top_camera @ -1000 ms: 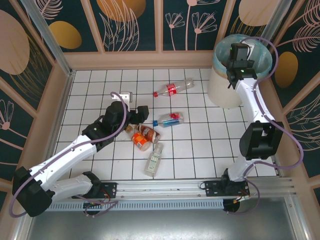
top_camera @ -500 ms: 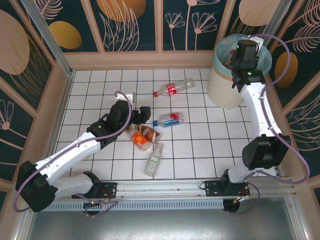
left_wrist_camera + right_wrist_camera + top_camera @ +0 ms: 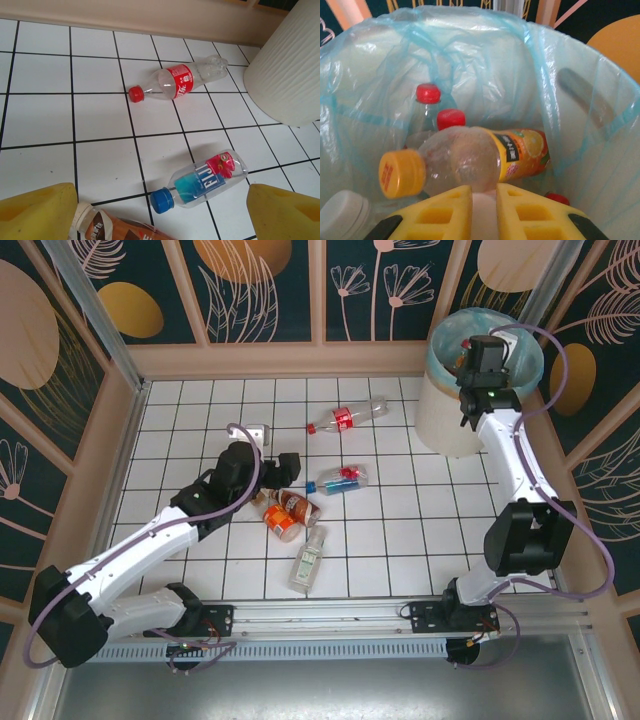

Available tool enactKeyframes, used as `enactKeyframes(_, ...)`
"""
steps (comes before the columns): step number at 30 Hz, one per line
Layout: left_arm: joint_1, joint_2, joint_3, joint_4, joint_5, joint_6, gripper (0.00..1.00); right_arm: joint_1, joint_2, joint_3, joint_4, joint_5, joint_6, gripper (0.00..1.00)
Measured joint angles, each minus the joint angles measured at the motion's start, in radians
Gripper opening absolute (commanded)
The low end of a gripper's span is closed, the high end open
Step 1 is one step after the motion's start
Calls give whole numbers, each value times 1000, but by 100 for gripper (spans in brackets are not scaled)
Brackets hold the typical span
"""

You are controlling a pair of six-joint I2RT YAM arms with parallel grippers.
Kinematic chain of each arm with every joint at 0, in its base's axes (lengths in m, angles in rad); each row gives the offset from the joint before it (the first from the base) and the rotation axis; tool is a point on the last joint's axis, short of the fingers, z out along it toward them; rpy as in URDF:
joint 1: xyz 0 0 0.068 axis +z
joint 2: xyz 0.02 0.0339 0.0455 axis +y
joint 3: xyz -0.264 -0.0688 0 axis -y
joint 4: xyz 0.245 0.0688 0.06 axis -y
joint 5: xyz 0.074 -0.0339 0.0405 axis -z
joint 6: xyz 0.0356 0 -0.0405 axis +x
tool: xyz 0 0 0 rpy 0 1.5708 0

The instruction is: Put the plastic bottles in the bin

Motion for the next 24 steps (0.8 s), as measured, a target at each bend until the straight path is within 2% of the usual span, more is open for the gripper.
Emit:
enactKeyframes(3, 0, -3, 0, 0, 0, 0, 88, -27, -1, -11, 34, -11, 6, 22)
enactKeyframes(12, 0, -3, 0, 0, 0, 0, 88, -40, 24, 53, -16, -107, 38, 49)
enactKeyframes(16, 0, -3, 0, 0, -8, 7, 88, -31, 16, 80, -59, -159, 69, 55)
enactKeyframes(19, 0, -10, 0, -1, -22, 14, 88, 4, -28, 79, -63, -168, 76, 56)
enactKeyframes(24, 0, -50, 0, -2, -84, 26, 89, 157, -178, 31, -13, -132, 58, 57)
